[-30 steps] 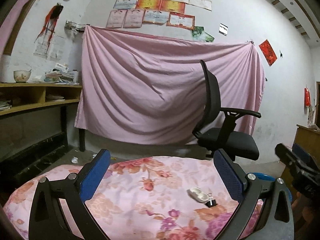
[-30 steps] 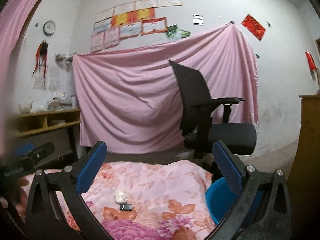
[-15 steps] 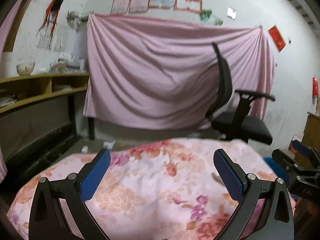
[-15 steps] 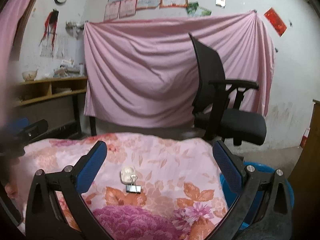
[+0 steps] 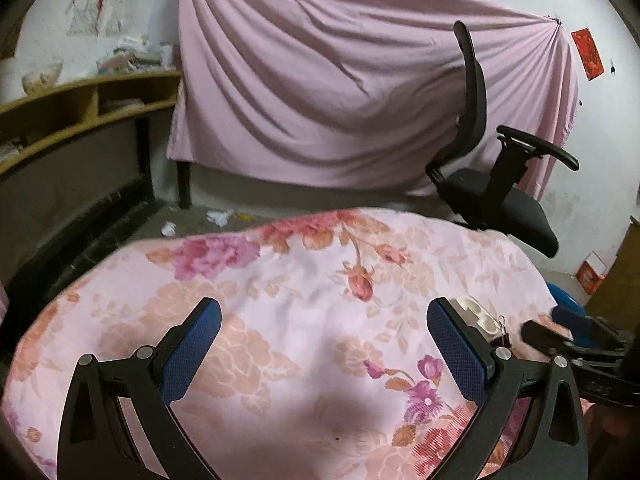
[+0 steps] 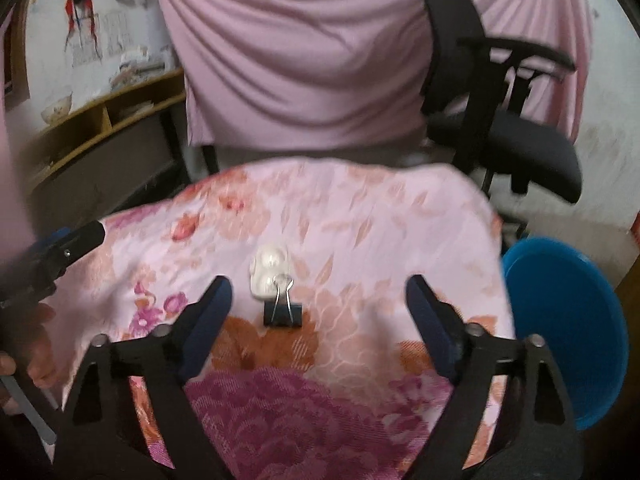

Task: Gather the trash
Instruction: 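Grasp the black binder clip with the right tool while the left tool grasps the white earbud case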

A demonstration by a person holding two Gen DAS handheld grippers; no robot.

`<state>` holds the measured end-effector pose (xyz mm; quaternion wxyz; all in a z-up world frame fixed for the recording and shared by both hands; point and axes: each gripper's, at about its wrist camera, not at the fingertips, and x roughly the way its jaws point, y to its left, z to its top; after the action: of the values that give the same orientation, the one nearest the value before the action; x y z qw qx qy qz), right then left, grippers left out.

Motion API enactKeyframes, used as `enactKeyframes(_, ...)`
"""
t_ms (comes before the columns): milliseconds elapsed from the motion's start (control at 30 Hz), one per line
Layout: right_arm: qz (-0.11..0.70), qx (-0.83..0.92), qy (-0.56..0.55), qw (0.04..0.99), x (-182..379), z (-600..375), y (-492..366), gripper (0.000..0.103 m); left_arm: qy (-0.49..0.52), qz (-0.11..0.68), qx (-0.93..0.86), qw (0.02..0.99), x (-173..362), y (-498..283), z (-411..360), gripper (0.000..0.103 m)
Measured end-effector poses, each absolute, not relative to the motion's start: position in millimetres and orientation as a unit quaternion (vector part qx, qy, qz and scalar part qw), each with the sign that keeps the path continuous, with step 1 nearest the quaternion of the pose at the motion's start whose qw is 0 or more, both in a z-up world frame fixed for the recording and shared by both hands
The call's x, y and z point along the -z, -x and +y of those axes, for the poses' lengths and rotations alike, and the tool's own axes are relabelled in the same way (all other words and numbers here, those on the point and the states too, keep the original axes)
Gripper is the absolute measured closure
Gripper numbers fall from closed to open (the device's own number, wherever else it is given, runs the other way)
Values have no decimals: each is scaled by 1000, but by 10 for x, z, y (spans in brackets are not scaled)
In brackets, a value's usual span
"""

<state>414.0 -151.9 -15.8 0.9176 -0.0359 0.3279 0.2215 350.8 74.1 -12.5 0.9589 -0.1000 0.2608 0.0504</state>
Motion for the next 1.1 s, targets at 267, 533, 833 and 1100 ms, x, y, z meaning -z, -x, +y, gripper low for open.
enactKeyframes(267,387,-249,51,886,320,-1377,-4260,30,120,304,-30,945,224,-3696,740,2)
enactKeyframes(533,394,-247,41,884,325,-1417,-4273,58,130,333,-2,934,304,-3891,619,2)
enactKeyframes(833,389,-189,-47,900,277,-1917,-4325,58,95,357,38,928,349,-4079,290,3)
enactKeyframes(1100,380,-158,-87,907,243,-2127,-4293,58,80,361,81,926,367,-4220,-28,5)
